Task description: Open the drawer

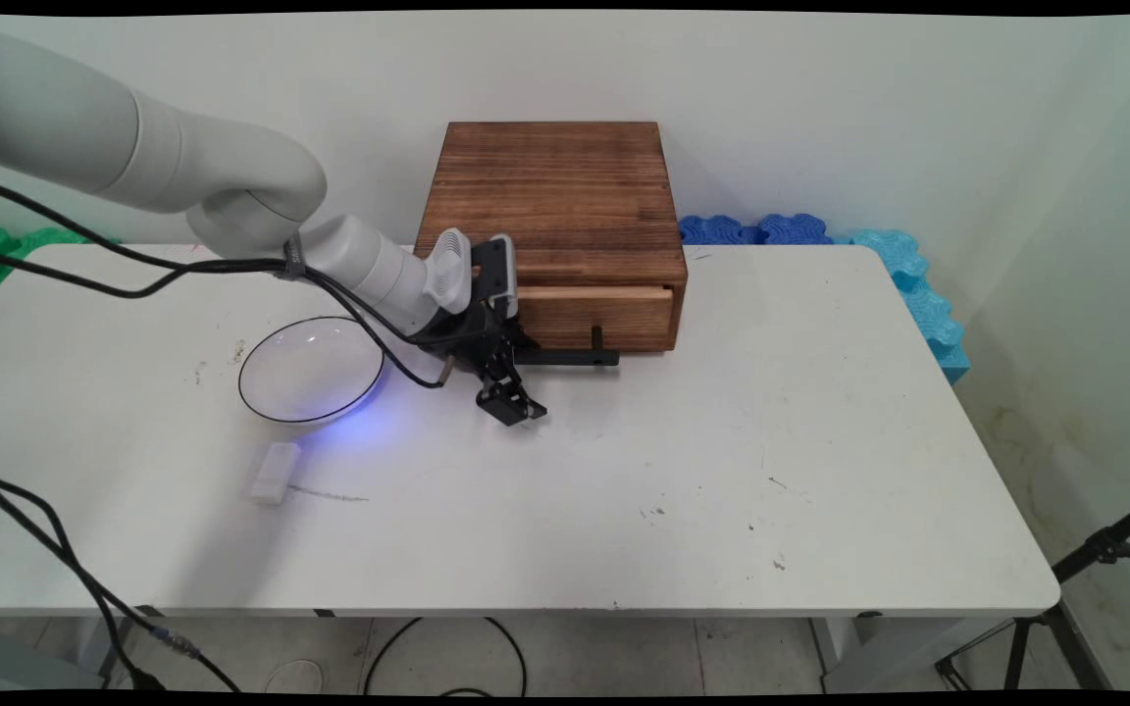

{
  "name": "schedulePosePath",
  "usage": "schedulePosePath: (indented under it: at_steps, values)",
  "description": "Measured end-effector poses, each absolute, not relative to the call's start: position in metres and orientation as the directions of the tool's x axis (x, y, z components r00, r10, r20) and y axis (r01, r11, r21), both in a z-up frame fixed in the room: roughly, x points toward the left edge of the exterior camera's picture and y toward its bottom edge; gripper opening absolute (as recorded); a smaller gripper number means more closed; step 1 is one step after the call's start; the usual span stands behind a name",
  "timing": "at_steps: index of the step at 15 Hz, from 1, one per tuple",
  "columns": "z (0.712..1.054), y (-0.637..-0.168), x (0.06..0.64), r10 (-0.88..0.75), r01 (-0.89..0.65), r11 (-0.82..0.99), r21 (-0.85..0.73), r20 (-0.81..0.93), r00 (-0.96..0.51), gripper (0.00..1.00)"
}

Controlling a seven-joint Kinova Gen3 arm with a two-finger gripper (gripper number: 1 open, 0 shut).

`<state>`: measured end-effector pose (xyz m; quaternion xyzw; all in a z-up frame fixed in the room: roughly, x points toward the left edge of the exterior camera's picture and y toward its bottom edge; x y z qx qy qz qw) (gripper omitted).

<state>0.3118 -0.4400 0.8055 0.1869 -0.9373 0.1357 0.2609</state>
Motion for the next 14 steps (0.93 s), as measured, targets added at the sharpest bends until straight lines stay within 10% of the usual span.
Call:
schedulePosePath:
  at_steps: [14]
  values:
    - [0.801,-0.411,0.301,-0.287,-0.409,0.903,-0.130,0.527,-0.800,1.00]
